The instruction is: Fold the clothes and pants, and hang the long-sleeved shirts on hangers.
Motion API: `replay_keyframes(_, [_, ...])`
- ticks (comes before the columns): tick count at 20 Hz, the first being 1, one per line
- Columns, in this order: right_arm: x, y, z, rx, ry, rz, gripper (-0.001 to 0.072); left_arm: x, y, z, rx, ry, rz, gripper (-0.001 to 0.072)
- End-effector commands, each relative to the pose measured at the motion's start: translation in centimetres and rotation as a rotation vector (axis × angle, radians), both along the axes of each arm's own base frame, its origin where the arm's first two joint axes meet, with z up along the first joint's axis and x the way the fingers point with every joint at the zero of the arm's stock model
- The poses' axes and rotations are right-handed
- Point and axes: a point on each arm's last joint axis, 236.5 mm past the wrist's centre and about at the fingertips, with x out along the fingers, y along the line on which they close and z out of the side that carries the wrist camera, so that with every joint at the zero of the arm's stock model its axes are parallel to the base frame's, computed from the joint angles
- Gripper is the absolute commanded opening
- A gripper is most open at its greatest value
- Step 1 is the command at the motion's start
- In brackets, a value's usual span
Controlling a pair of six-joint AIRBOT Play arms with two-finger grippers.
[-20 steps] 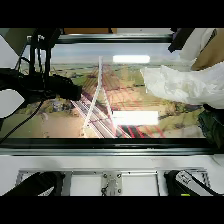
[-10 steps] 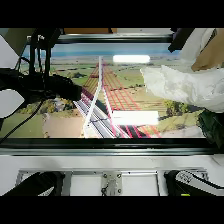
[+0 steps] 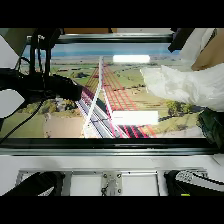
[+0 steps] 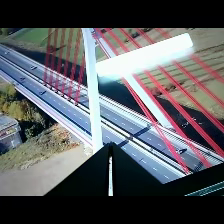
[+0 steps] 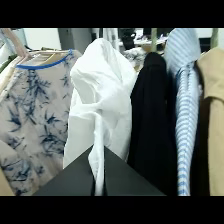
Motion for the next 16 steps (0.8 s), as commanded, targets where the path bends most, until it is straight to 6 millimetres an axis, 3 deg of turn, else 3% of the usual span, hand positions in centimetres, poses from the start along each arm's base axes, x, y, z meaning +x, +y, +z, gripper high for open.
replay_keyframes(1, [-1.0,-1.1,0.1,-0.062,0.052,-0.076,0.0002,-0.2,-0.8,0.2,-0.007,-0.009,-0.022,0.0010])
replay_keyframes(6, [-2.6,-1.2,0.8,-0.113,0.107,-0.143,0.0003,-0.7,-3.2,1.0,-0.033,-0.051,-0.088,0.0010])
replay_keyframes(9, [-4.7,-2.2,1.2,-0.056,0.037,-0.173,0.0002,-0.8,-3.3,1.0,-0.032,-0.050,-0.092,0.0010])
replay_keyframes(12, [-7.1,-4.1,-0.1,0.016,0.046,-0.226,0.0002,-0.8,-3.3,1.0,-0.033,-0.050,-0.091,0.0010])
replay_keyframes(16, [-8.1,-4.9,-0.5,0.037,0.053,-0.252,0.0002,-0.8,-3.3,0.9,-0.033,-0.049,-0.092,0.0010])
